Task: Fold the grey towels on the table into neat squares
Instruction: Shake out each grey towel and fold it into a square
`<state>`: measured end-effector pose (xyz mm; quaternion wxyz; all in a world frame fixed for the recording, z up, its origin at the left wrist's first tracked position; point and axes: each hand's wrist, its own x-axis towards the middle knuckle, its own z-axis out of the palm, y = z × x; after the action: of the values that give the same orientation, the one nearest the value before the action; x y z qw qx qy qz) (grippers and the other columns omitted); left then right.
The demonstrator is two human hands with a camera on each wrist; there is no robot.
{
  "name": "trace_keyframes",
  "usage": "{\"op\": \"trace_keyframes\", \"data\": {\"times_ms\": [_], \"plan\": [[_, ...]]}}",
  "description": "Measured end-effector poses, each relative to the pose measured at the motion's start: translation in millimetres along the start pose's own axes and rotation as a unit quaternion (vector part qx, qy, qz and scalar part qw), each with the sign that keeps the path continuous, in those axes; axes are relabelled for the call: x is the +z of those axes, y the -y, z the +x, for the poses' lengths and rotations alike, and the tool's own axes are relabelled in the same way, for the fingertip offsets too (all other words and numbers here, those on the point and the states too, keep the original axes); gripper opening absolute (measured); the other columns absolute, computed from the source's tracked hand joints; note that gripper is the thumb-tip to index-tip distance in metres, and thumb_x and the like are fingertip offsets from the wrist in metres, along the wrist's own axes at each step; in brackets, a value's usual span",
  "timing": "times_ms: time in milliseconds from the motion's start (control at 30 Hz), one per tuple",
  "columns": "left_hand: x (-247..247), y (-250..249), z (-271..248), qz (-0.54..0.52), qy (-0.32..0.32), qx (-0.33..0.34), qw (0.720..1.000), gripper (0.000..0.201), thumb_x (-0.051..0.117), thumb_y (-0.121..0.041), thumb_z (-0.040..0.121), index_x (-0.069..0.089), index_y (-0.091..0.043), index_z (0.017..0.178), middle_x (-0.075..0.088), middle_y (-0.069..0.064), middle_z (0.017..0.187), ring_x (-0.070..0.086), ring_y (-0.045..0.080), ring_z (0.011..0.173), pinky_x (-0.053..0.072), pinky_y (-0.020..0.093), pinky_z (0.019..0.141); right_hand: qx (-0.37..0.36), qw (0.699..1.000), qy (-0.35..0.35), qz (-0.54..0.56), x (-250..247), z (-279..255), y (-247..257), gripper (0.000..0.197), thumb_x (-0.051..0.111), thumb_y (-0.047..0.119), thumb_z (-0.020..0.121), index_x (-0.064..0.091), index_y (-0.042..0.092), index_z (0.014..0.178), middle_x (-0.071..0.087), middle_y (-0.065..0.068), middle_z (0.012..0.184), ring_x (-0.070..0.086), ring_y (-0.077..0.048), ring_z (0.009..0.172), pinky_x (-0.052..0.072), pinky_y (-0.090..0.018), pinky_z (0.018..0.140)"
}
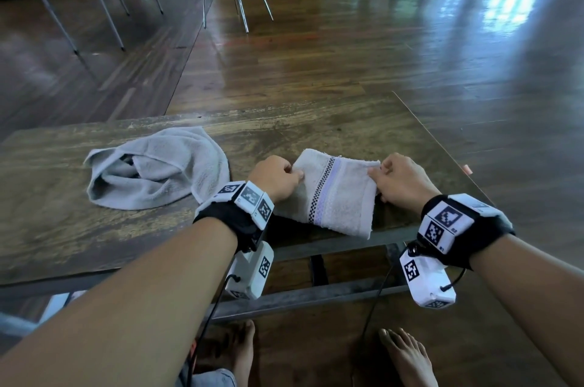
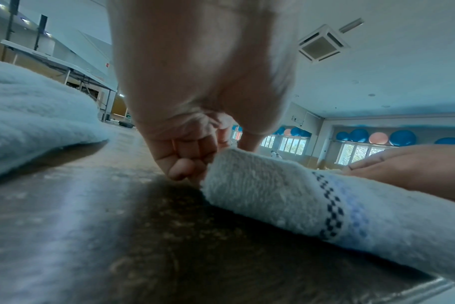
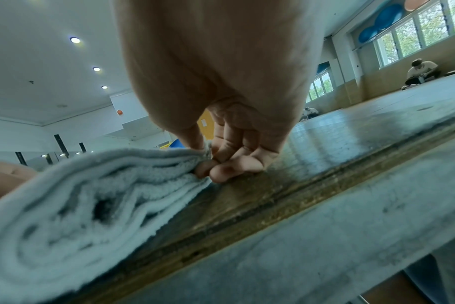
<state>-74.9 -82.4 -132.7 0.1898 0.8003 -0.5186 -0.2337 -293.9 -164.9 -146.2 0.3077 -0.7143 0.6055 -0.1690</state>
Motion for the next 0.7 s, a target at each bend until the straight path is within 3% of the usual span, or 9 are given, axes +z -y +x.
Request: {"op": "trace_keyframes", "data": {"times_ms": [100, 233, 367, 400, 500, 567, 600, 633, 700], "plan": [[0.9, 0.4, 0.0, 0.007, -0.024, 0.03, 0.999, 0.03, 0.054, -0.036, 0.099, 0.06, -0.009, 0.089, 0.058, 0.006, 0.087, 0.055, 0.024, 0.081, 0.039, 0.032, 0.07, -0.002, 1.0, 0.002, 0.005, -0.1, -3.2, 2.6, 0.024, 0.051, 0.043, 0.098, 0.051, 0.019, 0.098, 0.067, -0.006, 0.1, 0.068, -0.03, 0.087, 0.055, -0.047, 0.086], [1.8, -0.5, 3.0, 0.003, -0.025, 0.015, 1.0, 0.034, 0.058, -0.04, 0.096, 0.064, -0.007, 0.102, 0.063, 0.005, 0.099, 0.06, 0.026, 0.094, 0.045, 0.034, 0.078, -0.002, 1.0, -0.004, 0.002, 0.6, -4.7, 3.0, 0.025, 0.05, 0.044, 0.099, 0.048, 0.019, 0.1, 0.065, -0.006, 0.103, 0.067, -0.03, 0.087, 0.055, -0.048, 0.086], [-4.4, -2.6, 8.2, -0.034, 0.024, -0.05, 0.998, 0.019, 0.065, -0.03, 0.082, 0.057, -0.013, 0.079, 0.055, 0.003, 0.079, 0.053, 0.02, 0.071, 0.041, 0.03, 0.061, -0.041, 0.998, -0.004, -0.049, -0.6, -6.0, 5.7, 0.032, 0.051, 0.041, 0.099, 0.047, 0.026, 0.127, 0.061, -0.003, 0.111, 0.06, -0.028, 0.102, 0.052, -0.046, 0.088], [-5.4, -2.5, 8.5, -0.035, 0.017, -0.047, 0.998, 0.014, 0.065, -0.025, 0.08, 0.056, -0.014, 0.079, 0.054, 0.003, 0.079, 0.052, 0.02, 0.071, 0.04, 0.03, 0.061, -0.051, 0.996, 0.005, -0.067, -1.6, -6.5, 7.0, 0.031, 0.05, 0.04, 0.099, 0.05, 0.026, 0.127, 0.06, -0.002, 0.11, 0.059, -0.028, 0.103, 0.051, -0.045, 0.088], [-5.7, 1.8, 6.3, -0.039, -0.103, 0.005, 0.994, 0.018, 0.064, -0.015, 0.082, 0.056, -0.014, 0.098, 0.061, 0.005, 0.099, 0.057, 0.026, 0.094, 0.049, 0.037, 0.08, -0.053, 0.992, 0.013, -0.11, -6.6, -6.8, 8.5, 0.023, 0.054, 0.046, 0.093, 0.063, 0.025, 0.094, 0.062, -0.001, 0.101, 0.061, -0.028, 0.096, 0.052, -0.043, 0.087], [-7.7, 4.3, 5.2, 0.052, -0.208, 0.064, 0.975, 0.025, 0.063, -0.02, 0.083, 0.053, -0.017, 0.106, 0.054, 0.006, 0.112, 0.049, 0.029, 0.108, 0.045, 0.04, 0.091, -0.06, 0.992, 0.036, -0.103, -7.9, -8.0, 7.7, 0.041, 0.057, 0.051, 0.09, 0.06, 0.015, 0.07, 0.063, 0.001, 0.081, 0.063, -0.025, 0.081, 0.055, -0.041, 0.078], [-8.2, 4.0, 4.9, 0.095, -0.226, 0.085, 0.966, 0.025, 0.062, -0.025, 0.084, 0.053, -0.019, 0.106, 0.049, 0.006, 0.114, 0.044, 0.029, 0.111, 0.041, 0.039, 0.093, -0.066, 0.992, 0.049, -0.097, -7.4, -9.4, 7.4, 0.05, 0.056, 0.053, 0.09, 0.056, 0.011, 0.062, 0.061, 0.003, 0.068, 0.062, -0.023, 0.07, 0.054, -0.039, 0.072], [-8.5, 3.2, 5.0, 0.116, -0.205, 0.09, 0.968, 0.023, 0.06, -0.03, 0.085, 0.054, -0.02, 0.105, 0.046, 0.007, 0.115, 0.043, 0.028, 0.111, 0.041, 0.039, 0.094, -0.073, 0.991, 0.052, -0.1, -6.7, -11.5, 7.1, 0.055, 0.055, 0.055, 0.089, 0.056, 0.009, 0.059, 0.057, 0.004, 0.058, 0.061, -0.022, 0.062, 0.052, -0.036, 0.065], [-4.3, 0.3, 4.5, 0.124, -0.096, 0.077, 0.985, 0.027, 0.059, -0.038, 0.087, 0.056, -0.02, 0.106, 0.045, 0.009, 0.119, 0.047, 0.029, 0.112, 0.044, 0.044, 0.099, -0.08, 0.989, 0.028, -0.12, -6.6, -16.1, 7.1, 0.058, 0.051, 0.06, 0.088, 0.054, 0.013, 0.056, 0.057, 0.005, 0.054, 0.062, -0.022, 0.059, 0.048, -0.031, 0.059]]}}
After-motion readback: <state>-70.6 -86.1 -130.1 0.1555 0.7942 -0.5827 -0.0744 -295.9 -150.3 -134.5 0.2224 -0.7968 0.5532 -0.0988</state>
